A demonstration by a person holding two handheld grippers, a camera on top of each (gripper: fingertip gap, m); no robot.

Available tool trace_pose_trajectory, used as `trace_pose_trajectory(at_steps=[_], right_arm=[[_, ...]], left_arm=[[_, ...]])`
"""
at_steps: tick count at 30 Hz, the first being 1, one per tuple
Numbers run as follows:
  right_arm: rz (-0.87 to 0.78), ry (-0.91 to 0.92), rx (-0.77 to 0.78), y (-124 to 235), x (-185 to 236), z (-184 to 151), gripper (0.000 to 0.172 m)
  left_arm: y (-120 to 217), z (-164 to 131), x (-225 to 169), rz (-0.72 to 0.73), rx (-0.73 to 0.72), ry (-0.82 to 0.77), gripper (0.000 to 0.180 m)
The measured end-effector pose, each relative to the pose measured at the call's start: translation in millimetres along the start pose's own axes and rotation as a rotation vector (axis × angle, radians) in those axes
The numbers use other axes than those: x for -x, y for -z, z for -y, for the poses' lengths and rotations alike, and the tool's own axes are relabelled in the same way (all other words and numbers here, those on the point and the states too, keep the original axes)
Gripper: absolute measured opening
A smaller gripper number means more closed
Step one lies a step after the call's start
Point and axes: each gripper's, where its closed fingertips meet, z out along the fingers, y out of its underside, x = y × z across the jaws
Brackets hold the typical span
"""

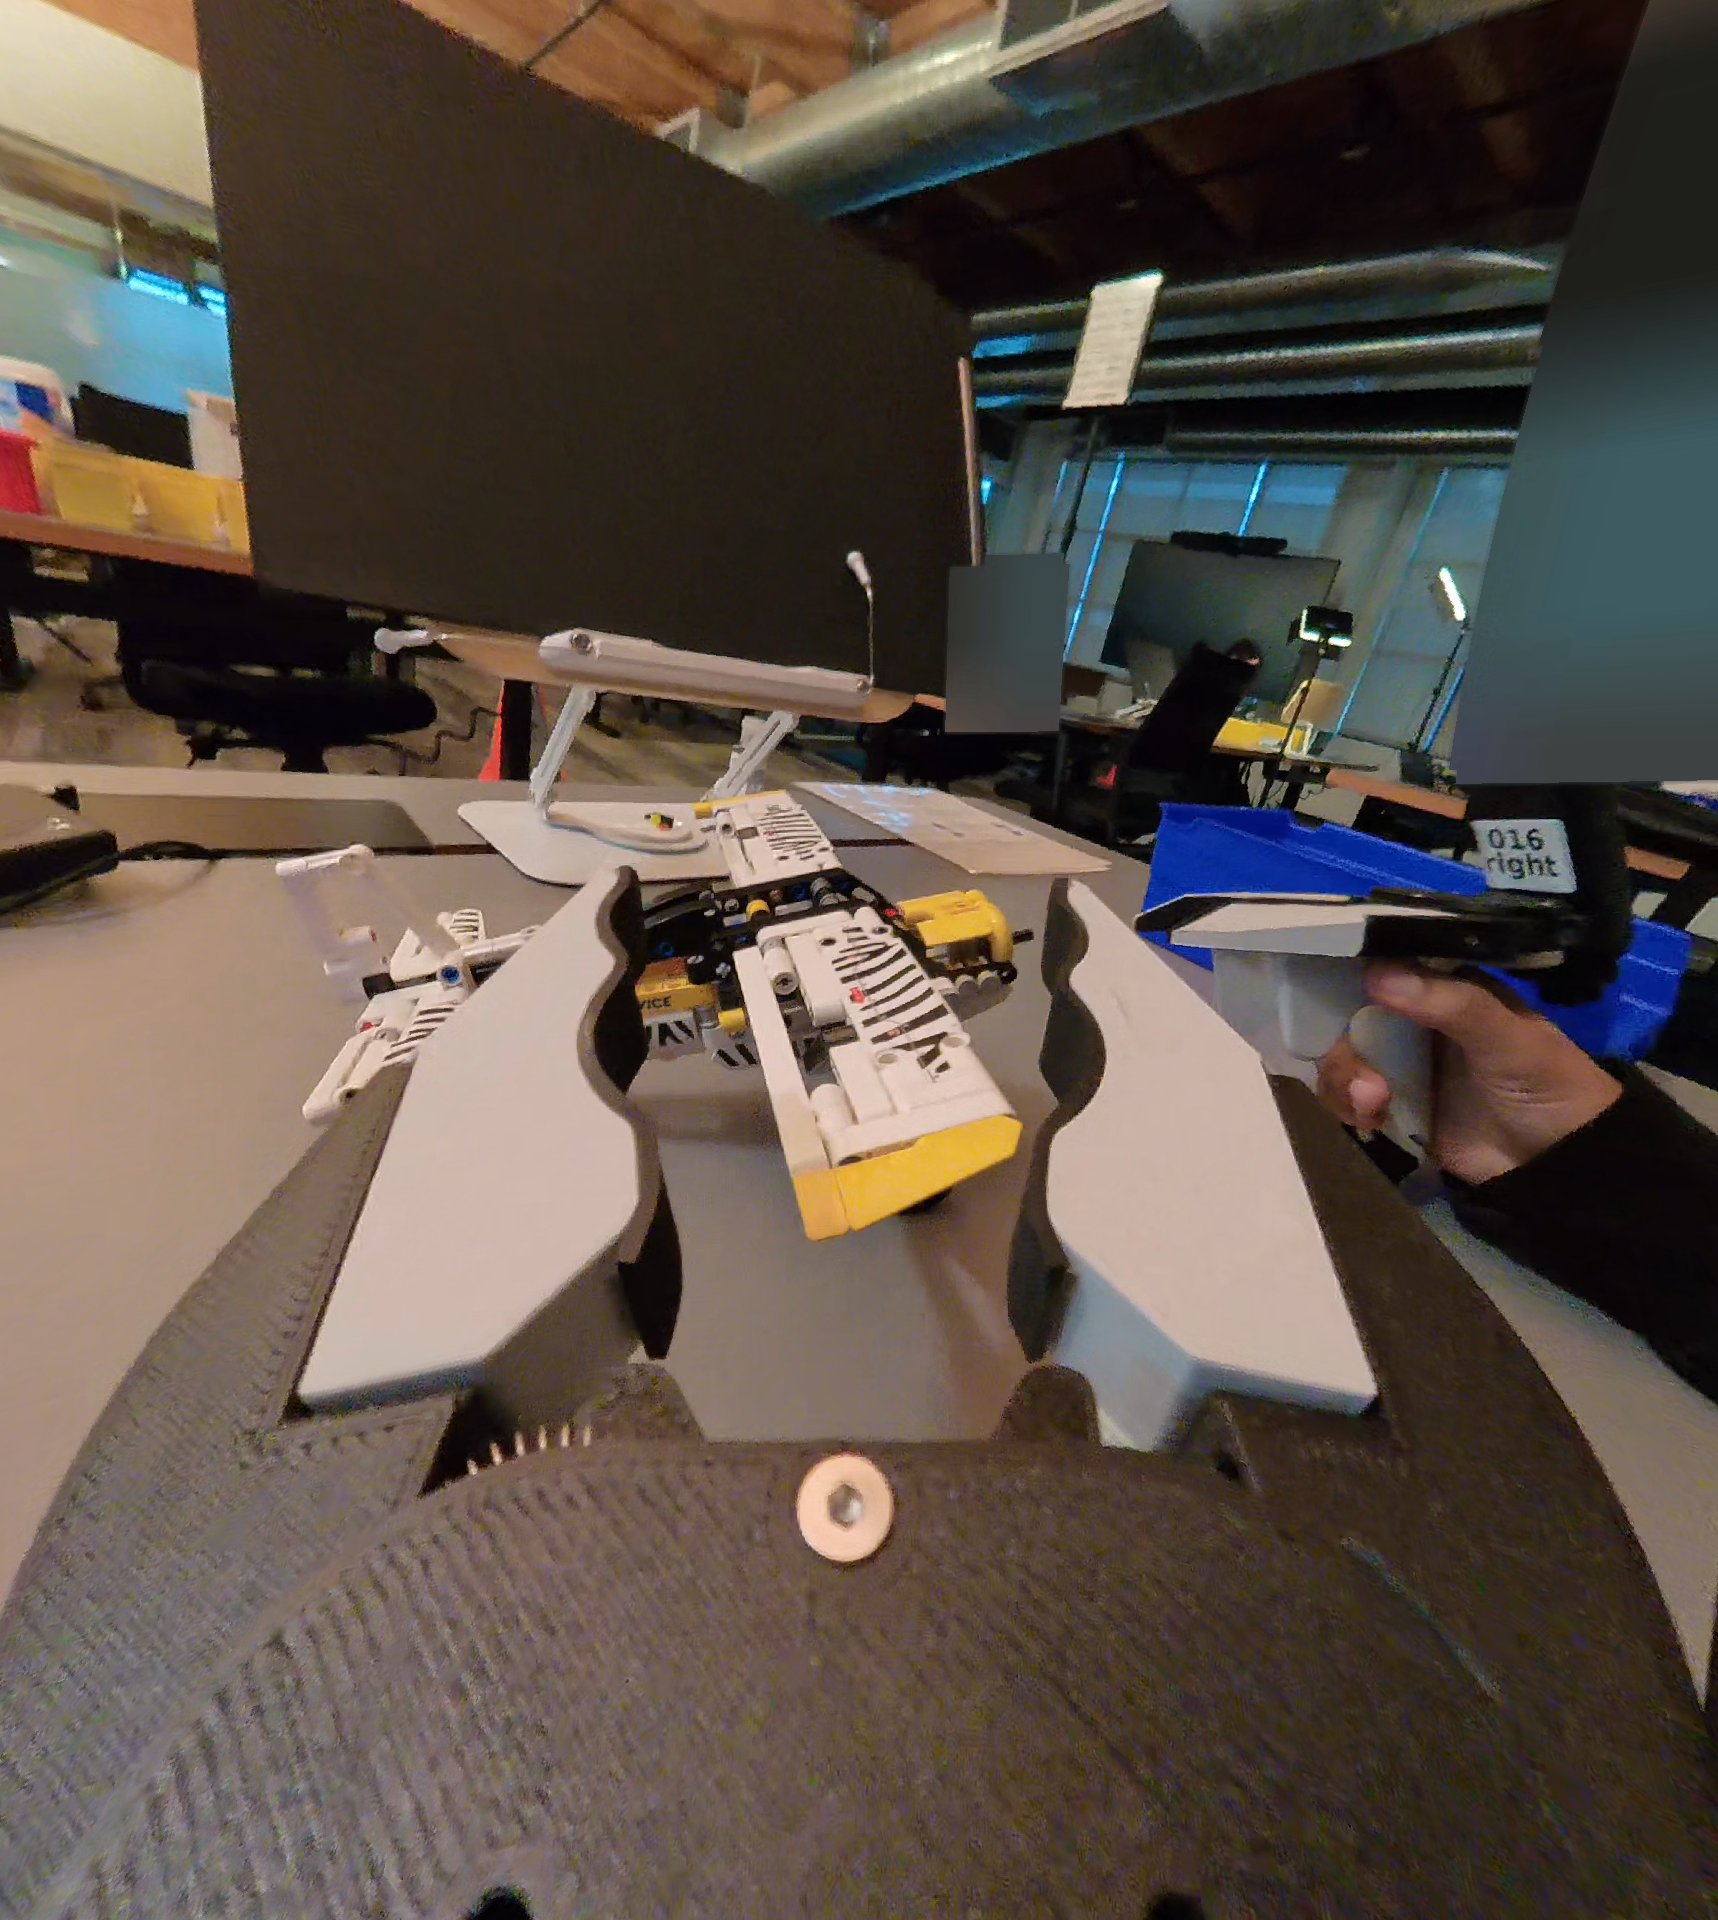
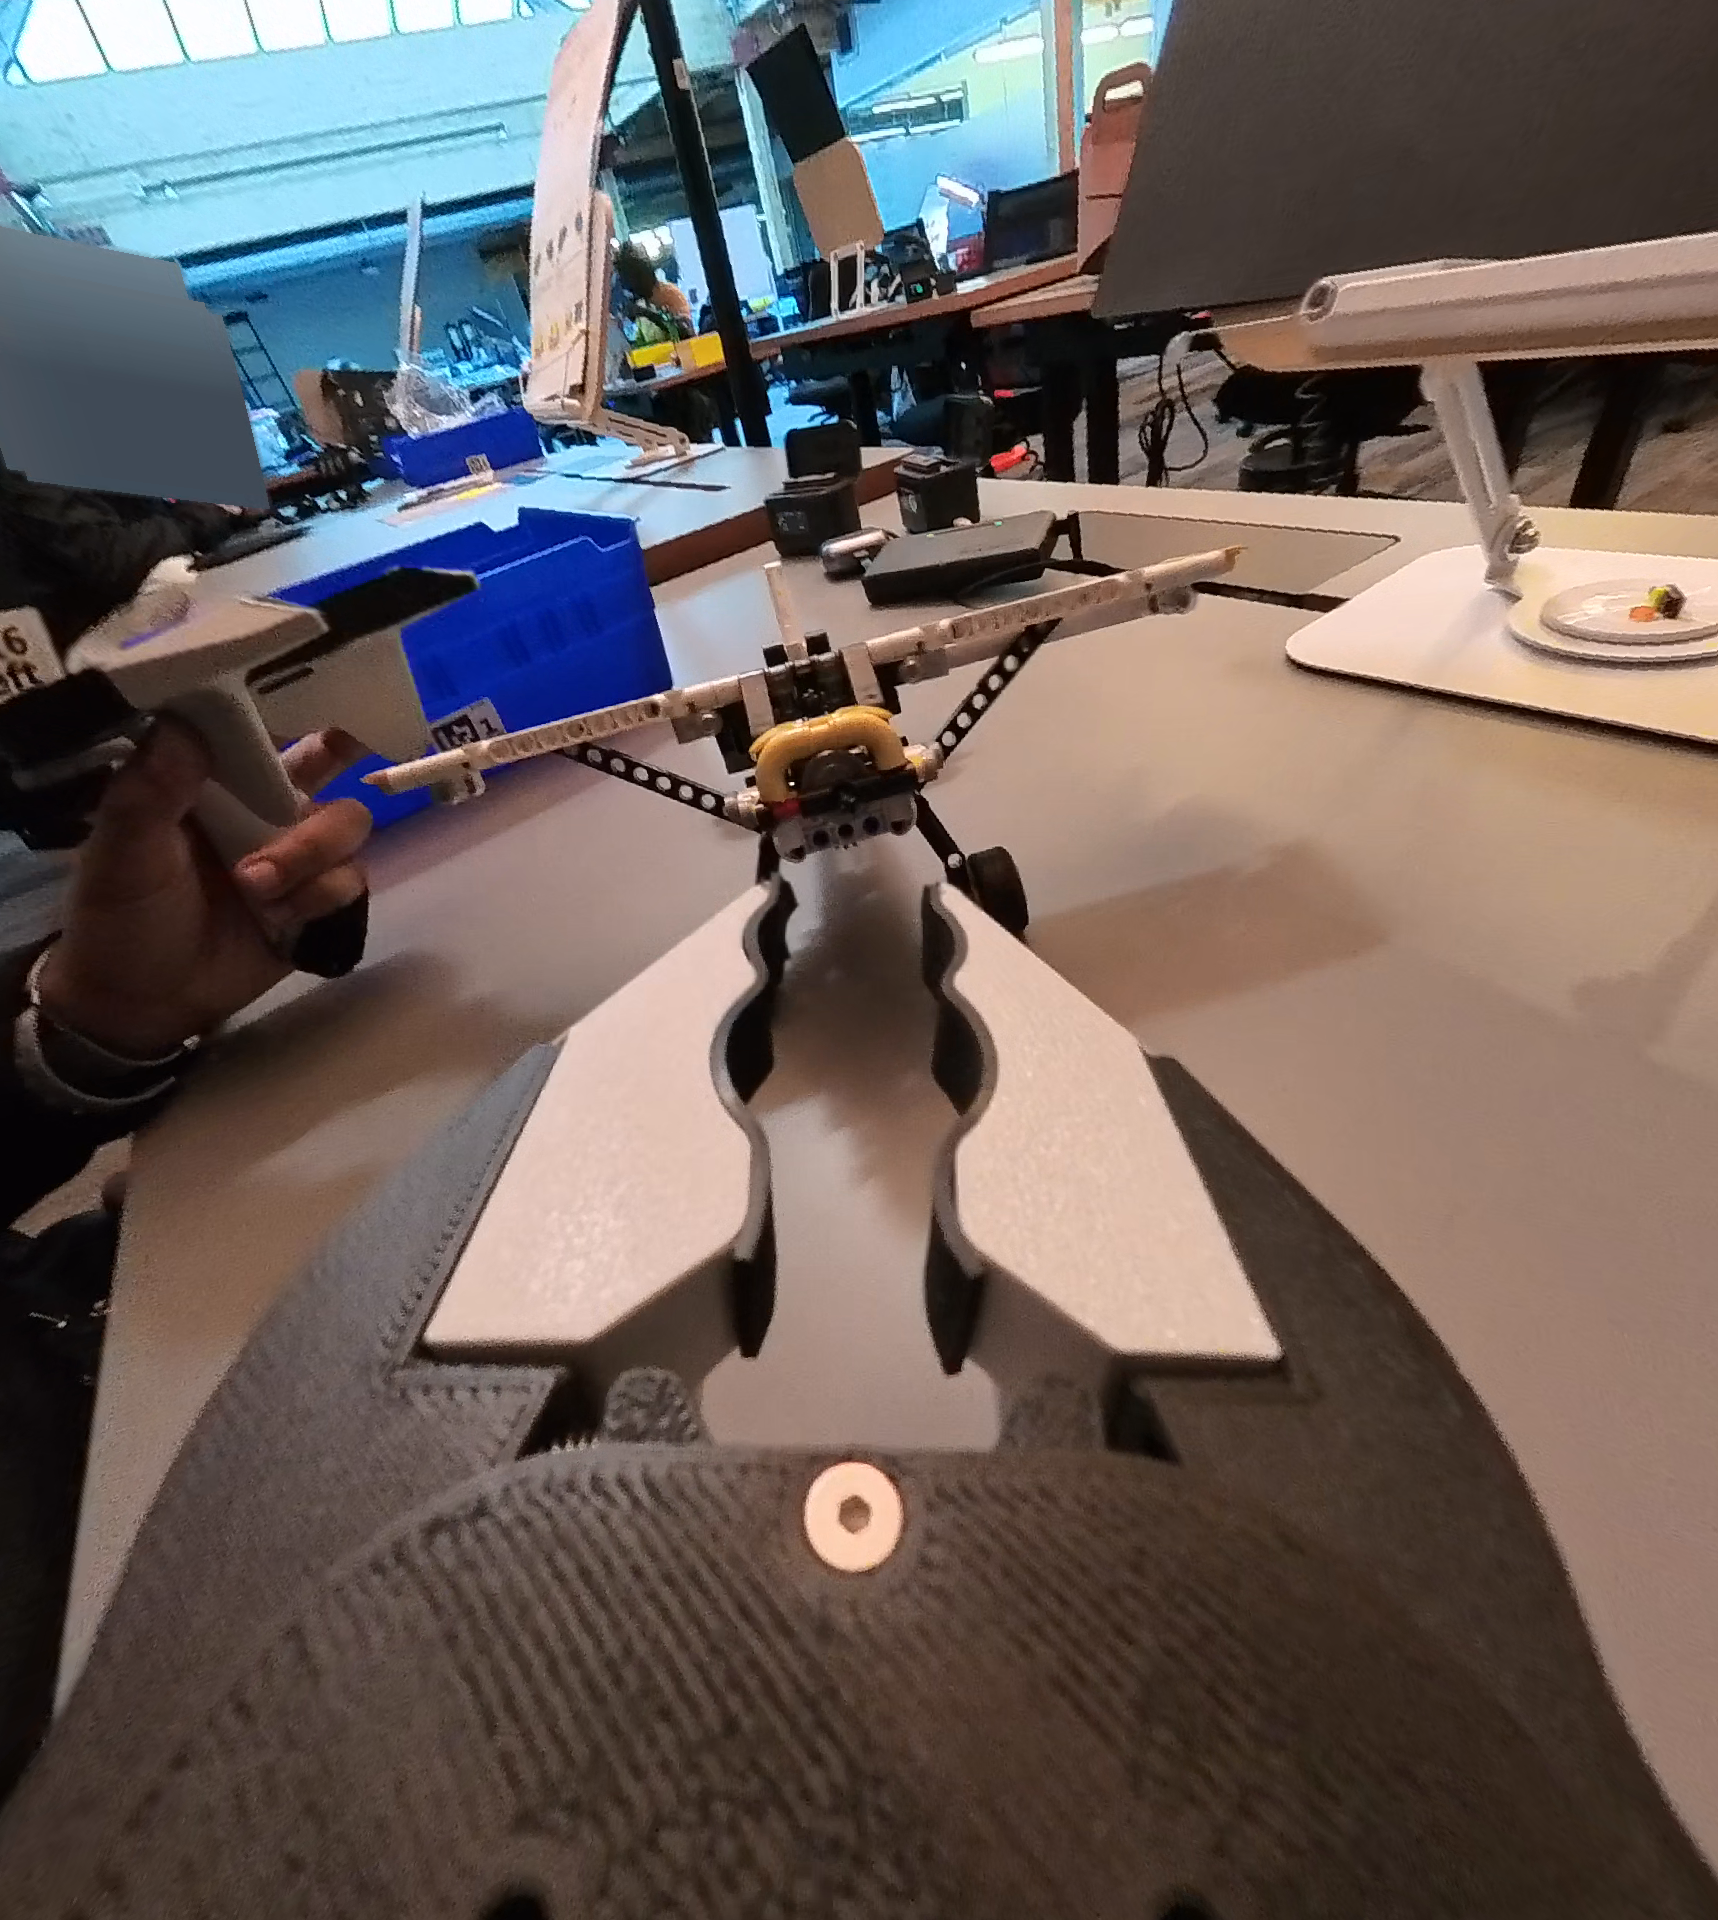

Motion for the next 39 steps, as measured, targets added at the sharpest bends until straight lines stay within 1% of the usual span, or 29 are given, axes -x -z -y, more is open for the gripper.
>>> trace_pose_trajectory(at_steps=[4, 9, 14, 22, 39], right_arm=[[-0.041, 0.058, 0.043, -0.7, -1.8, -8.2, 0.024], [-0.077, 0.116, 0.092, -0.9, -4.1, -17.4, 0.024], [-0.092, 0.144, 0.091, -0.2, -3.1, -17.7, 0.024], [-0.104, 0.157, 0.083, 1.4, -2.3, -17.0, 0.024], [-0.109, 0.187, 0.093, 0.1, 1.3, -18.7, 0.024]], left_arm=[[-4.5, -2.7, 1.7, -0.004, 0.014, 0.002, 0.073], [-8.6, 1.4, 8.5, -0.008, 0.012, 0.018, 0.071], [-9.7, -0.3, 14.9, -0.014, 0.02, 0.035, 0.068], [-13.0, -8.3, 6.5, -0.053, 0.048, 0.031, 0.065], [-15.1, -15.7, 0.6, -0.071, 0.081, 0.027, 0.064]])
